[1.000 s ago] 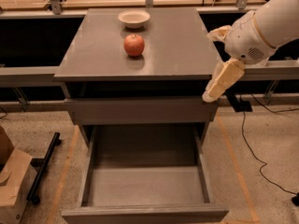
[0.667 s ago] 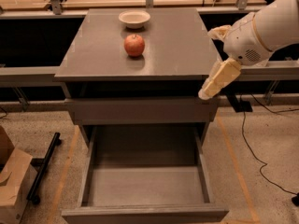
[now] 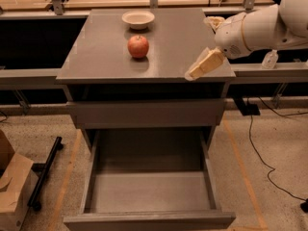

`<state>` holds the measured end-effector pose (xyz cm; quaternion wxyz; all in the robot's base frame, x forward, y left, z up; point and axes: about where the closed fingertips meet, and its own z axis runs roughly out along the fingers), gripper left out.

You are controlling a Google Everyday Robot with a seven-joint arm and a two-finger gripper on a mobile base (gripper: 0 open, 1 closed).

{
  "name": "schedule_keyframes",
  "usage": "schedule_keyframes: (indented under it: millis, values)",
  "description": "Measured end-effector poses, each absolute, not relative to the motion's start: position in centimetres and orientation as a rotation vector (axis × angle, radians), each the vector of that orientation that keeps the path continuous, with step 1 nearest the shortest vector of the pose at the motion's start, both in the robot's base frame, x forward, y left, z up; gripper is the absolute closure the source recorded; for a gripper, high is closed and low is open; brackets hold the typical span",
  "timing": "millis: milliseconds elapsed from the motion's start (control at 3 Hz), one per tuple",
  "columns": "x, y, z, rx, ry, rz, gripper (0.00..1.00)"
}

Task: Place apple into middle drawer

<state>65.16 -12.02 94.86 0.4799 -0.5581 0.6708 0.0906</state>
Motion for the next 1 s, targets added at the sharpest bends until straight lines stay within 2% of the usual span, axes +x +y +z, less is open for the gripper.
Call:
schedule_keyframes:
  millis: [333, 1000]
  values:
    - [65.2, -12.0, 94.9, -1.362, 1.637, 0.221, 0.0]
    - [71.0, -8.0, 93.1, -1.343, 1.629, 0.254, 0.0]
